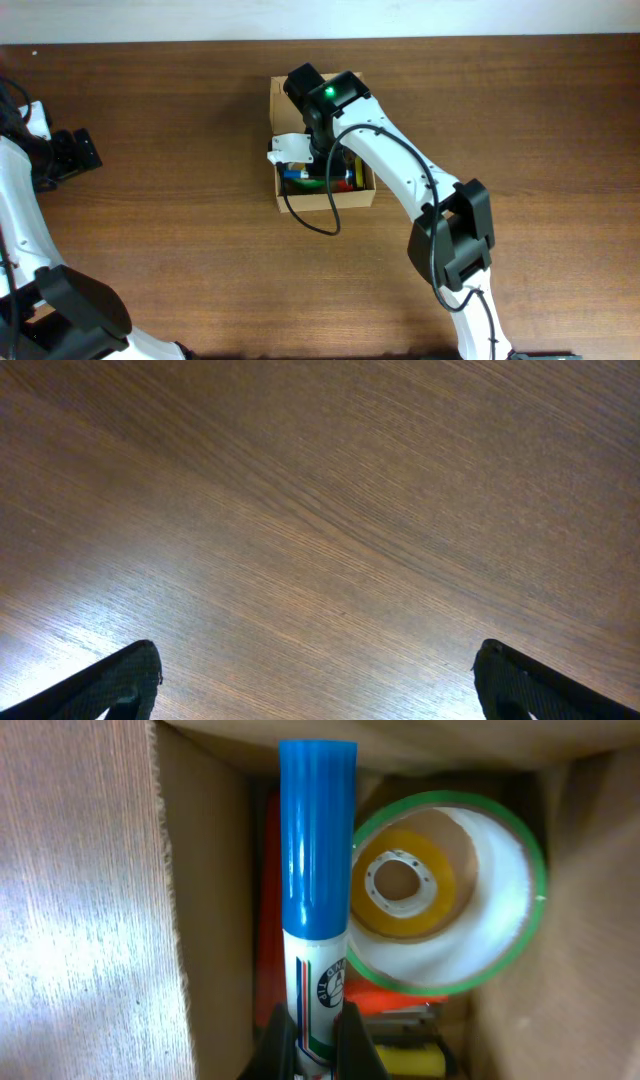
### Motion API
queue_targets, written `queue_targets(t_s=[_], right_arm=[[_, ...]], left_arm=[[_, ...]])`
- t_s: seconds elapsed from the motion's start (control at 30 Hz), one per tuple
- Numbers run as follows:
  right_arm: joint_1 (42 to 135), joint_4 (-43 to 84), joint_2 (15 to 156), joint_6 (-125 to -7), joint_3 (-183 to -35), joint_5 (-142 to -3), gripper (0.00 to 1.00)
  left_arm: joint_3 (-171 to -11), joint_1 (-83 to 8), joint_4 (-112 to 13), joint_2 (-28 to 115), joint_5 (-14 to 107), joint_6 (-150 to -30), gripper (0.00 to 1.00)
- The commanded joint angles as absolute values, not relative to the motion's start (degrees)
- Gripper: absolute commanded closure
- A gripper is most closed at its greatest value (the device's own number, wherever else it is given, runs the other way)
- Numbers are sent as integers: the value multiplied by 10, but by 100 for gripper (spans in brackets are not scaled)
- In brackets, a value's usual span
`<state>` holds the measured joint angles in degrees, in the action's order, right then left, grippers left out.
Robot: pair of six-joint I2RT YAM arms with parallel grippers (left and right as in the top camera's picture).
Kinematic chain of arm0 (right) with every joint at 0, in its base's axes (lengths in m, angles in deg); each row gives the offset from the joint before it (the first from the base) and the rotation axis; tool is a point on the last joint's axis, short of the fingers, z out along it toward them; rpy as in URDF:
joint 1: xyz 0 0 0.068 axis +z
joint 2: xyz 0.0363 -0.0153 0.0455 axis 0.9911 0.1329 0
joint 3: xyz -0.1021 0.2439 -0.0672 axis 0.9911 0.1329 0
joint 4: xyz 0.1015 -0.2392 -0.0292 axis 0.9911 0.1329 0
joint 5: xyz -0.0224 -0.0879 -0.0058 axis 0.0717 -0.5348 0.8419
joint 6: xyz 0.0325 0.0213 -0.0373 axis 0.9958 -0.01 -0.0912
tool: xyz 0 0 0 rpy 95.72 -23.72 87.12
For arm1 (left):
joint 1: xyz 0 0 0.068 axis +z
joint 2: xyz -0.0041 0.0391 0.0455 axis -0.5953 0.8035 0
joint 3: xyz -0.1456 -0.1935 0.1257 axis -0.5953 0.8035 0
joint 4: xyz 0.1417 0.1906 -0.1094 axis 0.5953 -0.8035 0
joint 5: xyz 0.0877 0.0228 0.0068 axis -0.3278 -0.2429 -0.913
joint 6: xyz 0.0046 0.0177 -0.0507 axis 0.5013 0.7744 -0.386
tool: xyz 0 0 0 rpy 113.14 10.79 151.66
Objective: Pack container
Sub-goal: 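Lower the marker upright into the box and open the right gripper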
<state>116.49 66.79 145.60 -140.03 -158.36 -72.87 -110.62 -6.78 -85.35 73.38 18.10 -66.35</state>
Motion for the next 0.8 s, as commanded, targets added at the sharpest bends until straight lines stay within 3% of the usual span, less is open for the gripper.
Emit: queue_targets(t_s=[0.0, 0.57, 0.67, 0.77], right_arm=[[1168, 665, 1468, -1400, -1570, -719, 96], [1165, 636, 1472, -1396, -1490, -710, 96], [1164, 636, 1472, -1395, -1490, -708, 90], [1164, 635, 1472, -1382, -1490, -708, 77]], left_arm=[[-1104, -64, -853, 739, 185, -652, 0], [-1104, -64, -853, 739, 185, -652, 0], [-1104, -64, -853, 739, 185, -652, 0], [-1104, -64, -853, 739, 185, -652, 0]])
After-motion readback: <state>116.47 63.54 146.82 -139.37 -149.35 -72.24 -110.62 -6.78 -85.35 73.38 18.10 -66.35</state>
